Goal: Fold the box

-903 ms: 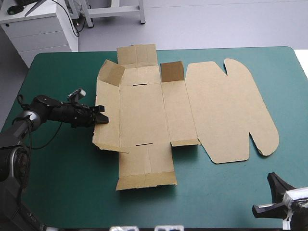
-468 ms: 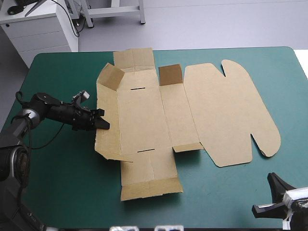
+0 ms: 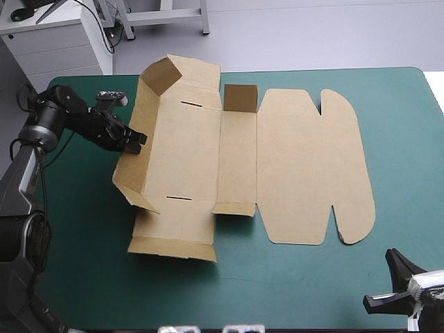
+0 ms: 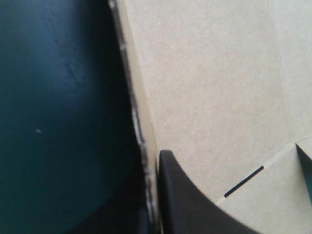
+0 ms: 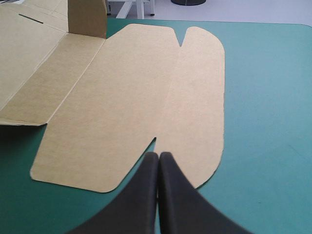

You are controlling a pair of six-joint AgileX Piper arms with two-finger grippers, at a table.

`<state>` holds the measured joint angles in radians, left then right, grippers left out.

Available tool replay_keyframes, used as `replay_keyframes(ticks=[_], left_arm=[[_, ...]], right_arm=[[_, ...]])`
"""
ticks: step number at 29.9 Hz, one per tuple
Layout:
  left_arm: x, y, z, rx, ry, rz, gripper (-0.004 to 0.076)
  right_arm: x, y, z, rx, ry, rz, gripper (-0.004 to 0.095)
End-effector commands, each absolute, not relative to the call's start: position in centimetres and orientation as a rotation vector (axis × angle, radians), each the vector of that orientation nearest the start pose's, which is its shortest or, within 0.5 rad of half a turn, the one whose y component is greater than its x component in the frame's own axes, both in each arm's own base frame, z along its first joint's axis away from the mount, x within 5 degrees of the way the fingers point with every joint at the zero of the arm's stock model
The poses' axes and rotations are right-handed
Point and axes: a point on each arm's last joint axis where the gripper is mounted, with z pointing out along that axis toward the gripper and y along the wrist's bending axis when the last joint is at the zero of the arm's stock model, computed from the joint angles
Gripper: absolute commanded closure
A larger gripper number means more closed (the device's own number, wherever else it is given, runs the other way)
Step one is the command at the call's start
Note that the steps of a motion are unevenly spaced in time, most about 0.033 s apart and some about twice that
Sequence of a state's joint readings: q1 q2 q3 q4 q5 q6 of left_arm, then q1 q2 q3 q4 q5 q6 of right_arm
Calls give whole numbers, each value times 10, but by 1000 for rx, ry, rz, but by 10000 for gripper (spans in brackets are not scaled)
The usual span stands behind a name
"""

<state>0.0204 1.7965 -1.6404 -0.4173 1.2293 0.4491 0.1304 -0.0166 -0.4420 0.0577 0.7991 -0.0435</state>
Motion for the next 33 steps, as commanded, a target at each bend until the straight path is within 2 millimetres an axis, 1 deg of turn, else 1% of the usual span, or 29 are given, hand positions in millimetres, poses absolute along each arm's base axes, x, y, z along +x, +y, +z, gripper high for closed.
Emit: replay_keyframes(ticks=[1,3,5,9,12,15,17,20,23,29,33], left_arm=[[367,-41,361,647,2624,-244,731],[367,-50,371,720,2589,-135,731],[366,-59,375,843,2548,-31,731],[362,-80,374,1127,2452,87,731],[359,-94,375,1291,2376,181,731],[357,-107,376,1370,2315,312,731],[357,-112,378,1415,2274,407,731],[356,-124,382,1507,2162,557,731],[358,-136,388,1531,2040,662,731],[359,-160,398,1544,1819,761,731],[350,-179,400,1589,1749,770,731]], right_arm=[[4,4,295,-147,1700,121,927],[4,4,295,-147,1700,121,927],[4,4,295,-147,1700,121,927],[4,4,295,-147,1700,121,927],[4,4,295,-147,1700,121,927],[4,4,295,-145,1700,122,927],[4,4,295,-145,1700,122,927],[4,4,295,-145,1700,122,927],[4,4,295,-145,1700,122,927],[4,4,295,-145,1700,122,927],[4,4,295,-145,1700,124,927]])
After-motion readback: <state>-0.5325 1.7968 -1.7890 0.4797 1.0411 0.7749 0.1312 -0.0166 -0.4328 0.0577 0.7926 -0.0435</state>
